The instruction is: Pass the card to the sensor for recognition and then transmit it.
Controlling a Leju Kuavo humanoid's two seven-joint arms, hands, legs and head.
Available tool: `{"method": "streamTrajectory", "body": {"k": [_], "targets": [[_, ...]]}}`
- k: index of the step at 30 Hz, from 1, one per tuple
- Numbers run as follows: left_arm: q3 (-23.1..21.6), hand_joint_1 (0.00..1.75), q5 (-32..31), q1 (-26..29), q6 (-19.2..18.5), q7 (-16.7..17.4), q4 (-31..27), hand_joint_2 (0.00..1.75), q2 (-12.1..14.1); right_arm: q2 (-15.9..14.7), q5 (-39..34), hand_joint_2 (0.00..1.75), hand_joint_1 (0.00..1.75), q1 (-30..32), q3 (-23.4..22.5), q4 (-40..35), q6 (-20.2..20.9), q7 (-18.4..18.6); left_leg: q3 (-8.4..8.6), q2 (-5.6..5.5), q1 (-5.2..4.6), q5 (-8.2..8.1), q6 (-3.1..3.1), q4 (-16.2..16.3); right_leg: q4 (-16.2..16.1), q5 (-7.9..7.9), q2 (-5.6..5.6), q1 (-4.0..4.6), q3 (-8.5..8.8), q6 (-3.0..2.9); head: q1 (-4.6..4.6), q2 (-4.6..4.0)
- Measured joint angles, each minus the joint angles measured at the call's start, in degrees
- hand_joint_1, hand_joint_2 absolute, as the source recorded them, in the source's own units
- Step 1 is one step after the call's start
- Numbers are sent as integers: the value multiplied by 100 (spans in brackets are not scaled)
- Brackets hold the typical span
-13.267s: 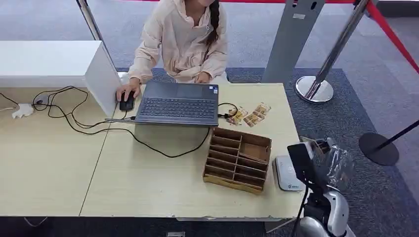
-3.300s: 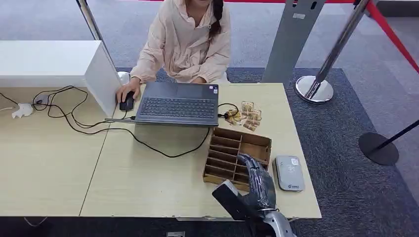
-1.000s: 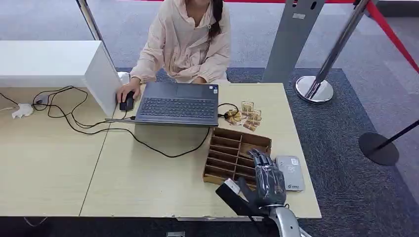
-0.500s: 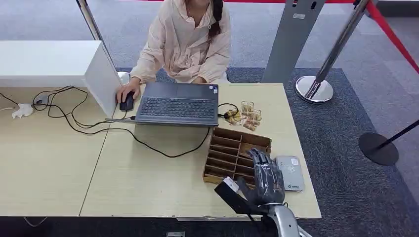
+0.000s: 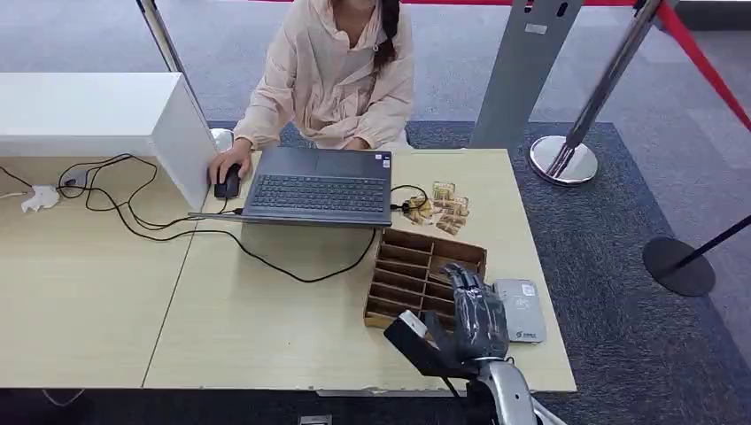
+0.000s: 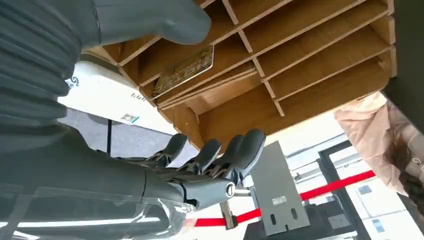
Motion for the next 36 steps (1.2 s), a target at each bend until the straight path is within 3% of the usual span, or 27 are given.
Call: {"method": "streamTrajectory", "body": {"k": [36], "targets": [[-2,0,2,1,2,-26,0,0,44,22,-76,175,54,17,-39,341,-28,0,1,0,0,0,0,0,0,0,0,0,-1,0,0,0]]}}
